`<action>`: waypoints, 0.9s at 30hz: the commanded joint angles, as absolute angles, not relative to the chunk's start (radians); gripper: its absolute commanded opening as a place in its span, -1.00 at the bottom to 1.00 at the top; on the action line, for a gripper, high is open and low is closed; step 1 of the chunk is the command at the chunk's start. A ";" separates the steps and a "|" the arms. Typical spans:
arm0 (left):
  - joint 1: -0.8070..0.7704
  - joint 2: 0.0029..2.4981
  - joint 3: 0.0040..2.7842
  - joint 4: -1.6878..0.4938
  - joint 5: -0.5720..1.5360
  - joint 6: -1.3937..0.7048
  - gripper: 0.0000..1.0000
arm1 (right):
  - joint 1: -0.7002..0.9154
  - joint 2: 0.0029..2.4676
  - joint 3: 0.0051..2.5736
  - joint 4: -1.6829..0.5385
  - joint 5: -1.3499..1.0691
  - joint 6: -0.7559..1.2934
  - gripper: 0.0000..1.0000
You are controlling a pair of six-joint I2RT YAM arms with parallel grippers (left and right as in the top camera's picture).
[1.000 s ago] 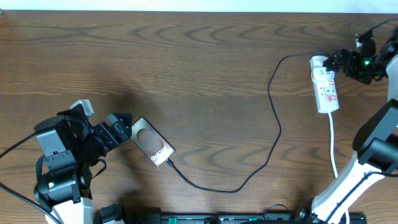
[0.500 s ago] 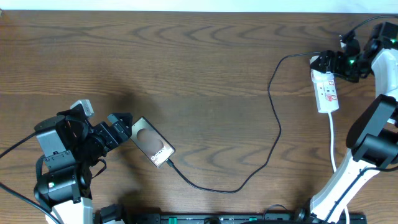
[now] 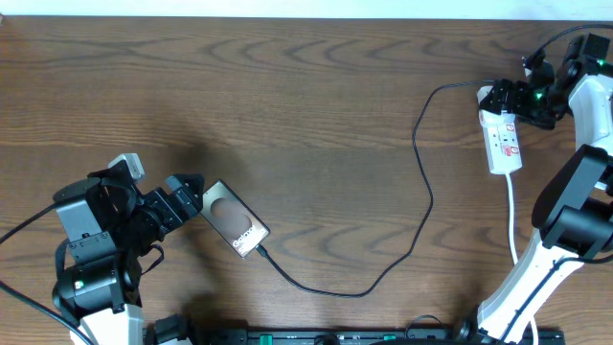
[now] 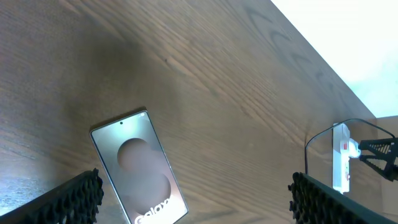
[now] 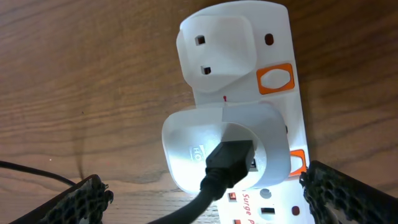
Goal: Plug charger to phone and switch on socket
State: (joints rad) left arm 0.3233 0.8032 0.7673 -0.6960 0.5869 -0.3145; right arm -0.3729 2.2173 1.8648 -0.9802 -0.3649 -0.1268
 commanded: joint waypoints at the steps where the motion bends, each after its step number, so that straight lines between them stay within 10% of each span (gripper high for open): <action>1: 0.322 0.804 0.770 -0.696 0.575 -0.309 0.89 | -0.371 2.228 1.830 -0.971 -0.357 -0.109 0.98; 27: 0.322 0.804 0.770 -0.696 0.575 -0.309 0.89 | -0.350 2.228 1.785 -0.923 -0.429 -0.082 0.98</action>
